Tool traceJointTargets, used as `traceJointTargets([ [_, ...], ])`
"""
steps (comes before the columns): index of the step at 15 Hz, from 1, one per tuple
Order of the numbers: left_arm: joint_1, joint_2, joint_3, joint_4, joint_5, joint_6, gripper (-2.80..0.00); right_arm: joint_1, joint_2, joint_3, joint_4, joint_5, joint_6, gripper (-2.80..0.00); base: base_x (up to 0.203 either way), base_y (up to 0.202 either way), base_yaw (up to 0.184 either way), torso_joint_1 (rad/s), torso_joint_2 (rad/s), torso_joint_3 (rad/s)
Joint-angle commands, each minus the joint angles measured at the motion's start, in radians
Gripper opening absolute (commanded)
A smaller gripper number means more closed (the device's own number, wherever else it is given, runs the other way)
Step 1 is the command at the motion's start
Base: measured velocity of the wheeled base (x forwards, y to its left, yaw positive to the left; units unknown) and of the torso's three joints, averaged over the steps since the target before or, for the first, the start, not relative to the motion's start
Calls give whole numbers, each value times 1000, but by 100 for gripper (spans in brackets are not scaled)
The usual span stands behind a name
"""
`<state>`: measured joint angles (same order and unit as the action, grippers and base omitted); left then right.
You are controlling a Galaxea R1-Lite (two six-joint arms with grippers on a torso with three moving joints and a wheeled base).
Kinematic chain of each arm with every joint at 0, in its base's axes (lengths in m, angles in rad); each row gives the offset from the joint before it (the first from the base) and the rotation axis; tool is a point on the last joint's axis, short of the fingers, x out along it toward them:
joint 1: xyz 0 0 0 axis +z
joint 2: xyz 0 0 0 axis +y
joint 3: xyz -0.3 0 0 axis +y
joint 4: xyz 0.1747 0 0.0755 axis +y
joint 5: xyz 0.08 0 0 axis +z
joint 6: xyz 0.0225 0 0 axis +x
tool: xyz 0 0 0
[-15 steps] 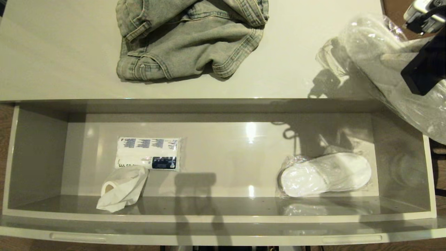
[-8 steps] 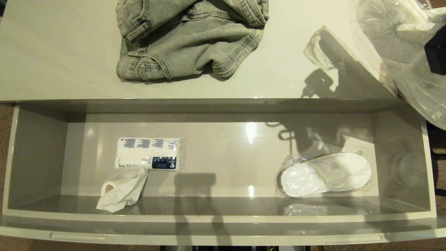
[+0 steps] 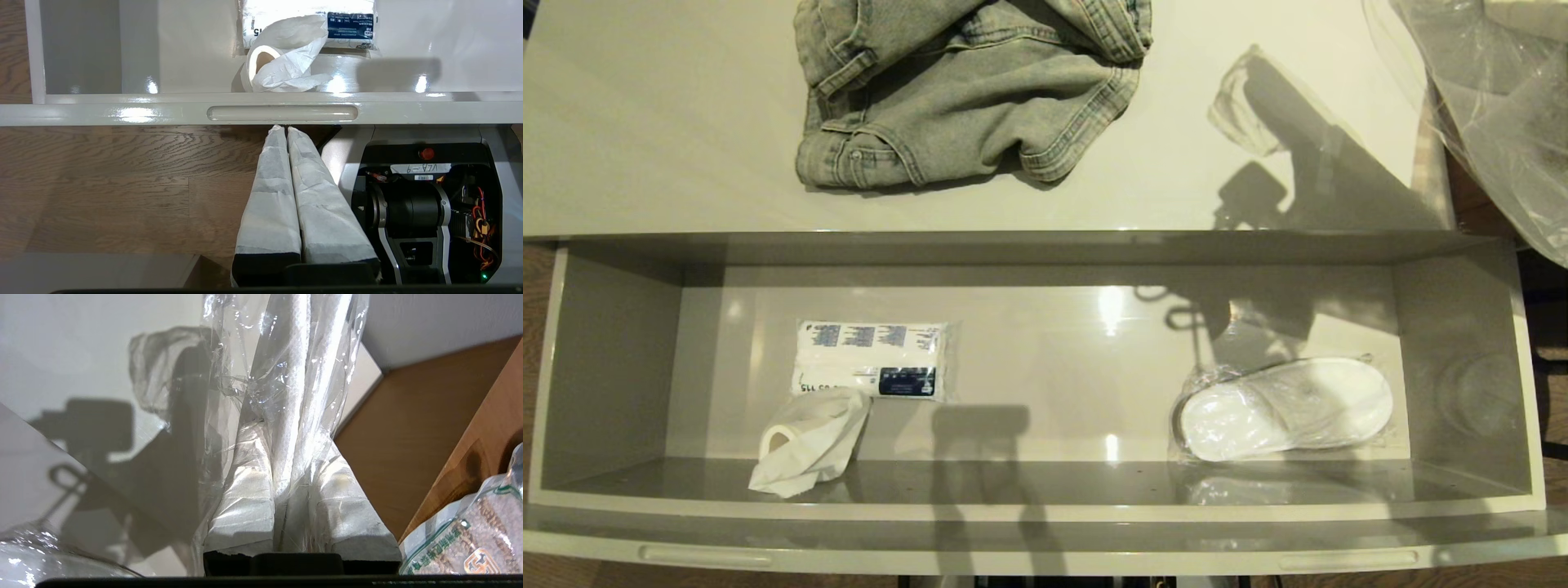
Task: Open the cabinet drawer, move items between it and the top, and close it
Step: Place the disposable slippers on the table
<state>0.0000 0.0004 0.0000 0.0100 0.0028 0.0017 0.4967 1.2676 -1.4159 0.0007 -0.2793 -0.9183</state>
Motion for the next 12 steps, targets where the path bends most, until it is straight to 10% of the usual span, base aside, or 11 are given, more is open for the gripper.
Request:
traceJointTargets([
  [1, 0, 0, 0, 1, 0, 0, -280, 73, -7, 45, -9, -20, -5, -280, 0, 0, 0, 0, 0, 0],
  [12, 0, 0, 0, 1, 0, 0, -280, 131, 44, 161, -101, -19, 2, -280, 0, 0, 0, 0, 0, 0],
])
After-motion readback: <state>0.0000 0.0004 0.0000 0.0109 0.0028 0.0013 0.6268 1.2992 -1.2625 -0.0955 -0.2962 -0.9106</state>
